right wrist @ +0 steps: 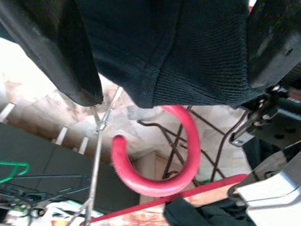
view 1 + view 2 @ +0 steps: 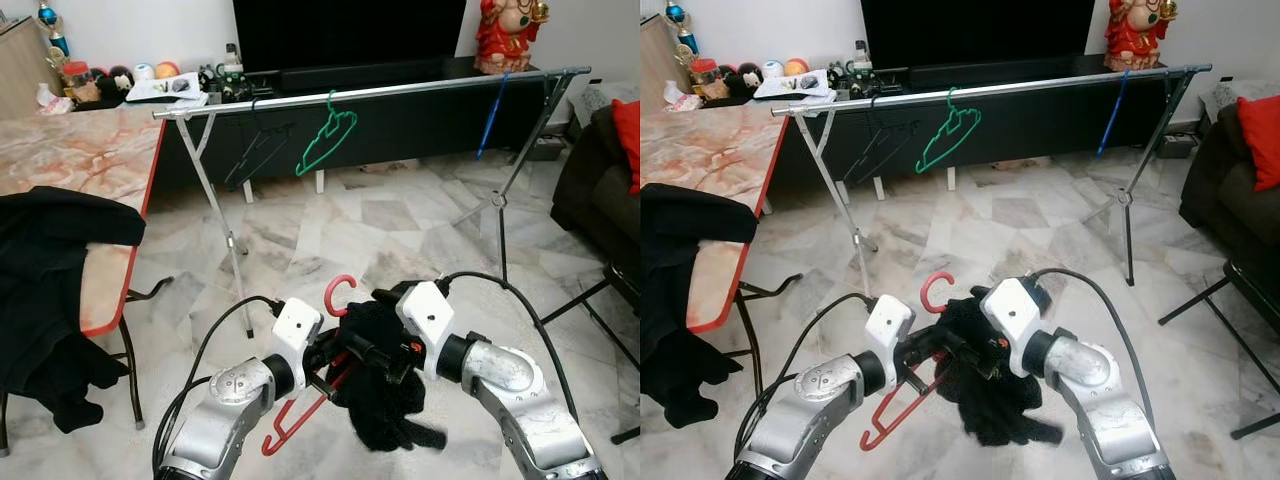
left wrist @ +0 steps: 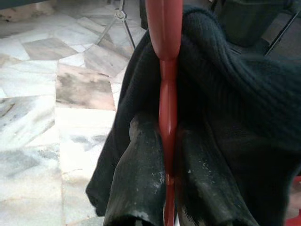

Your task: Hang hanger

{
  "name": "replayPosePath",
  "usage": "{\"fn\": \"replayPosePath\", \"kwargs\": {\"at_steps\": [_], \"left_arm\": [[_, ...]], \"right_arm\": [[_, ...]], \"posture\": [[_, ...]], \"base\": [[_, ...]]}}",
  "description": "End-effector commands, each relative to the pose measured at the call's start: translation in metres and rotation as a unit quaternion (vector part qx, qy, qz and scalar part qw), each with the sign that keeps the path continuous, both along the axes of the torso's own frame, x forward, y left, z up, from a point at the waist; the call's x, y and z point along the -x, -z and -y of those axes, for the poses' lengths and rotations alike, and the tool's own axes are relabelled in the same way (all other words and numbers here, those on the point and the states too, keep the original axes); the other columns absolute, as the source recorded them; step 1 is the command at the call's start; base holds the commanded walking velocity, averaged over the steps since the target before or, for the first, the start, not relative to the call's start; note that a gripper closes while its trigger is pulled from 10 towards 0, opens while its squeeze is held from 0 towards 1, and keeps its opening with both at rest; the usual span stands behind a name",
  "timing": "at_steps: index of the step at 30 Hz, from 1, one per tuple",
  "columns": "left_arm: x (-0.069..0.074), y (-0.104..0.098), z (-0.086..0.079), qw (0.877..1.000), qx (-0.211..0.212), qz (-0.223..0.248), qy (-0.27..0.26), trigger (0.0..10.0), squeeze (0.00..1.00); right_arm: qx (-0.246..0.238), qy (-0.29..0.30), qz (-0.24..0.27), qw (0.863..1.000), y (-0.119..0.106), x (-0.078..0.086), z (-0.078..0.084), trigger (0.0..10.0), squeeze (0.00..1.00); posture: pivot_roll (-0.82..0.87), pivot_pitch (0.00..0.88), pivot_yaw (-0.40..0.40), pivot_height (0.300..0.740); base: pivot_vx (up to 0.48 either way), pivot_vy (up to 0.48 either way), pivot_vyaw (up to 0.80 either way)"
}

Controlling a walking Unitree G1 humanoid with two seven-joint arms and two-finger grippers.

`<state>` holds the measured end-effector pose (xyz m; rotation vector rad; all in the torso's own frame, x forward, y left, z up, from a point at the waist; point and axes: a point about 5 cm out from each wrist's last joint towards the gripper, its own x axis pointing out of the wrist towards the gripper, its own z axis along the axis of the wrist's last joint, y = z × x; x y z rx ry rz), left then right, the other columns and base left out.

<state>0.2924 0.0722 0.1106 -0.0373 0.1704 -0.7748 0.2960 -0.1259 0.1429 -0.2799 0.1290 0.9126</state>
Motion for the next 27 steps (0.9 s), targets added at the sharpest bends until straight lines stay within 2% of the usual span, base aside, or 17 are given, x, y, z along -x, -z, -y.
{"fn": "replayPosePath", "kwargs": {"at_steps": [1,3,6,10,12,15,20,22,24,27], "left_arm": [[-0.001,-0.007,0.0,1.0,0.006,0.015,0.0,10.0,0.0],[-0.001,-0.007,0.0,1.0,0.006,0.015,0.0,10.0,0.0],[-0.001,-0.007,0.0,1.0,0.006,0.015,0.0,10.0,0.0],[0.0,-0.007,0.001,1.0,0.005,0.014,0.003,10.0,0.0],[0.0,-0.006,0.001,1.0,0.003,0.013,0.005,10.0,0.0],[0.0,-0.006,0.001,1.0,0.003,0.013,0.006,10.0,0.0],[-0.004,-0.006,-0.003,1.0,0.005,0.015,-0.016,10.0,0.0],[-0.007,-0.012,-0.004,0.999,0.038,0.006,-0.027,10.0,0.0],[-0.008,-0.014,-0.004,0.998,0.05,0.002,-0.029,10.0,0.0],[-0.012,-0.027,-0.005,0.989,0.138,-0.026,-0.042,10.0,0.0]], "right_arm": [[-0.011,-0.058,0.003,0.998,-0.004,0.01,-0.012,10.0,0.0],[-0.026,-0.111,0.007,0.993,-0.009,0.022,-0.019,10.0,0.0],[-0.024,-0.152,0.008,0.988,-0.012,0.034,-0.021,10.0,0.0],[0.013,-0.117,0.0,0.993,-0.005,0.027,-0.011,10.0,0.0],[0.024,-0.143,-0.006,0.989,-0.003,0.033,-0.008,10.0,0.0],[0.034,-0.149,-0.008,0.988,-0.001,0.036,-0.008,10.0,0.0],[0.065,-0.096,-0.013,0.993,0.008,0.033,0.001,10.0,0.0],[0.078,-0.047,-0.019,0.996,0.018,0.028,0.007,10.0,0.0],[0.08,-0.036,-0.022,0.996,0.02,0.027,0.008,10.0,0.0],[0.071,-0.007,-0.034,0.997,0.027,0.027,0.01,10.0,0.0]], "posture": [[0.06,0.088,0.049,0.74],[0.06,0.088,0.049,0.74],[0.06,0.086,0.048,0.74],[0.06,0.084,0.049,0.74],[0.06,0.083,0.049,0.74],[0.06,0.081,0.048,0.74],[0.05,0.077,0.049,0.74],[0.05,0.074,0.05,0.74],[0.05,0.074,0.05,0.74],[0.06,0.073,0.05,0.74]], "base": [[0.0,0.0,0.0],[0.0,0.0,0.0],[0.0,0.0,0.0],[0.0,0.0,0.0],[0.0,0.0,0.0],[0.0,0.0,0.0],[0.0,0.0,0.0],[0.0,0.0,0.0],[0.0,0.0,0.0],[0.0,0.0,0.0]]}}
